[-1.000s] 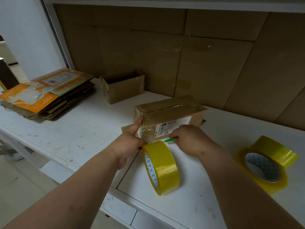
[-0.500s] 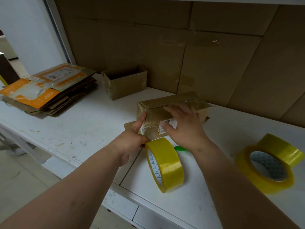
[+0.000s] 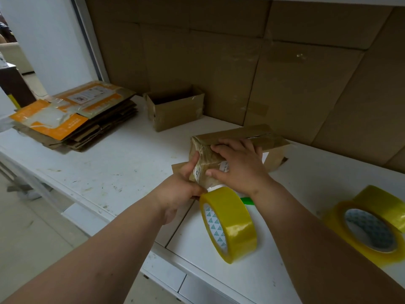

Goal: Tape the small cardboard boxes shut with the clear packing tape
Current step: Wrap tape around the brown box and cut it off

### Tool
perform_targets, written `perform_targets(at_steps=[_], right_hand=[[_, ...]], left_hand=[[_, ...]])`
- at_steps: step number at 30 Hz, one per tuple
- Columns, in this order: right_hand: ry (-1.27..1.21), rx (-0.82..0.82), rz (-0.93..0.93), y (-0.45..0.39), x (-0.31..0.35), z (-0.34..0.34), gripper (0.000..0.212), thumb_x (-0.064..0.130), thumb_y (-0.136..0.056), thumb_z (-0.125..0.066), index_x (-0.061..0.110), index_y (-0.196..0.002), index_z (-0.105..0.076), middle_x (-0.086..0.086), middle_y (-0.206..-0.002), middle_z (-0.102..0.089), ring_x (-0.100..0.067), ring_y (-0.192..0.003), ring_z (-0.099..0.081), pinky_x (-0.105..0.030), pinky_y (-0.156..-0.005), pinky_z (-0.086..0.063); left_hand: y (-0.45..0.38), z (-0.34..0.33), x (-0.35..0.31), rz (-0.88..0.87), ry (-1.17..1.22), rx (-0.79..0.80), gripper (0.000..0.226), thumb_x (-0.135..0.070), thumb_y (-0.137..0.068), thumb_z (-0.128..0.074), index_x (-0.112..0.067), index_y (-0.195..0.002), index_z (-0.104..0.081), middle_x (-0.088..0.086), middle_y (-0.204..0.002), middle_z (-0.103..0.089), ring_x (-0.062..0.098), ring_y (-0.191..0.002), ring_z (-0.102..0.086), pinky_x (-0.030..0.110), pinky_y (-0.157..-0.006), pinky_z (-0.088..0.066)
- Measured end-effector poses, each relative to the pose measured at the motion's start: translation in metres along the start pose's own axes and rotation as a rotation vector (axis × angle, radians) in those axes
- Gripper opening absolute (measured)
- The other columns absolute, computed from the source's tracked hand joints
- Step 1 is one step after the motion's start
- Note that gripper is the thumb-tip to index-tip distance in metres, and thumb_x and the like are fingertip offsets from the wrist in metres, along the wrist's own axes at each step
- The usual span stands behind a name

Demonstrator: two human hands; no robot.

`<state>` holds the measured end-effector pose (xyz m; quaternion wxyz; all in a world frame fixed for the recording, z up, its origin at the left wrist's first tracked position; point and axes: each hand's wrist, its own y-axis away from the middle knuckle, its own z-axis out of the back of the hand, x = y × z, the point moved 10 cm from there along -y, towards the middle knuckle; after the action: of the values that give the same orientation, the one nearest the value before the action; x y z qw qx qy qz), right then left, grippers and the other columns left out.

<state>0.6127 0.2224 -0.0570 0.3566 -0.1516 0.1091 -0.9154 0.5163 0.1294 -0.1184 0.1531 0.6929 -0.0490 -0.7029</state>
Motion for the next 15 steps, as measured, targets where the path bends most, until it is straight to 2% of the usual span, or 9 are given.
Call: perform_targets(at_steps=[4,7,9,10,13,15], right_hand=[[0.008,0.005,-0.033,0.0,0.0,-0.001,0.074,0.075,-0.075,-0.059,0.041,-0.139,-0.047,0.017,-0.148,-0.037,-0.018,-0.135,-0.026,-0.037,-0.103,-0.02],[0.035,-0.013,-0.038,-0.003,0.003,-0.001,0.069,0.074,-0.076,-0.06,0.038,-0.135,-0.052,0.014,-0.143,-0.043,-0.02,-0.131,-0.029,-0.039,-0.099,-0.022],[0.015,0.011,-0.042,-0.006,0.003,-0.002,0.068,0.071,-0.075,-0.063,0.038,-0.134,-0.053,0.013,-0.143,-0.043,-0.021,-0.131,-0.029,-0.039,-0.1,-0.023],[-0.008,0.034,-0.048,-0.006,0.001,-0.002,0.068,0.068,-0.076,-0.065,0.04,-0.136,-0.052,0.015,-0.145,-0.041,-0.02,-0.133,-0.028,-0.038,-0.101,-0.021],[-0.112,0.112,-0.062,-0.005,-0.006,-0.001,0.064,0.047,-0.085,-0.068,0.042,-0.144,-0.044,0.018,-0.154,-0.034,-0.017,-0.142,-0.022,-0.033,-0.111,-0.015],[-0.219,0.124,-0.067,-0.003,-0.01,0.002,0.06,0.035,-0.09,-0.066,0.037,-0.146,-0.043,0.015,-0.155,-0.035,-0.014,-0.145,-0.023,-0.03,-0.115,-0.014]], left_hand=[[-0.001,0.001,-0.001,0.006,-0.032,0.014,0.098,0.01,-0.083,-0.062,-0.051,-0.15,-0.024,-0.003,-0.143,-0.054,0.014,-0.107,-0.067,0.022,-0.08,-0.053],[-0.002,0.002,-0.001,-0.001,-0.041,0.017,0.098,0.01,-0.083,-0.062,-0.051,-0.15,-0.025,-0.004,-0.134,-0.062,0.016,-0.105,-0.068,0.028,-0.093,-0.051],[-0.001,0.003,-0.001,0.003,-0.042,0.014,0.098,0.01,-0.083,-0.062,-0.051,-0.15,-0.025,-0.004,-0.128,-0.066,0.018,-0.103,-0.069,0.028,-0.09,-0.052],[-0.001,0.003,-0.002,0.006,-0.046,0.012,0.098,0.011,-0.083,-0.062,-0.051,-0.15,-0.024,-0.002,-0.128,-0.066,0.018,-0.103,-0.069,0.028,-0.09,-0.052],[0.0,0.003,-0.003,0.012,-0.071,0.008,0.1,0.01,-0.084,-0.062,-0.054,-0.15,-0.022,0.002,-0.121,-0.07,0.019,-0.104,-0.068,0.035,-0.104,-0.047],[0.0,-0.001,-0.005,-0.007,-0.056,0.022,0.1,0.01,-0.086,-0.06,-0.053,-0.151,-0.017,-0.001,-0.108,-0.075,0.015,-0.099,-0.07,0.029,-0.097,-0.051]])
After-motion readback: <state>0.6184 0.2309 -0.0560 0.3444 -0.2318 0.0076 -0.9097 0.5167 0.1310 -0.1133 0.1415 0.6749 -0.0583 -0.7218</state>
